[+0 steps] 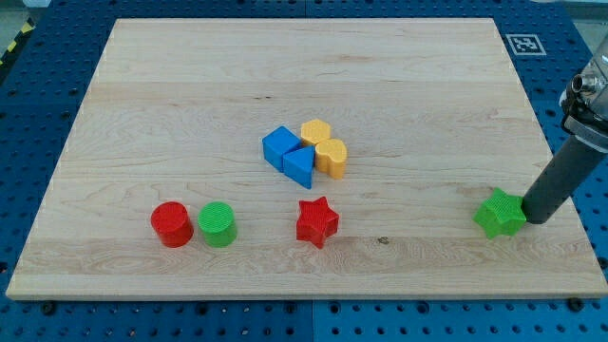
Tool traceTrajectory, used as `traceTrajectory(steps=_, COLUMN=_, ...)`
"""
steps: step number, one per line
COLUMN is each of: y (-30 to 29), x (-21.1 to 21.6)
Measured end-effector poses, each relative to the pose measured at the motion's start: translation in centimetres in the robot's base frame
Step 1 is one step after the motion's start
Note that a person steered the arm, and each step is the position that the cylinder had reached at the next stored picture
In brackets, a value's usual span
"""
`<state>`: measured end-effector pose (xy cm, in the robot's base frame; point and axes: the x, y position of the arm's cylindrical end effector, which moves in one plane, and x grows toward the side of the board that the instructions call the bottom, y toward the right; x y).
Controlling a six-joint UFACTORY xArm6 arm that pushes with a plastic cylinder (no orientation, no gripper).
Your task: Push the green star towards red star
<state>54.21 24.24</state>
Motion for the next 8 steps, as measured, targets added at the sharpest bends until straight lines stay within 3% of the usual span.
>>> traceTrajectory(steps=4, y=-4.7, x=0.3)
traceTrajectory(steps=8, y=-13.5, x=0.3)
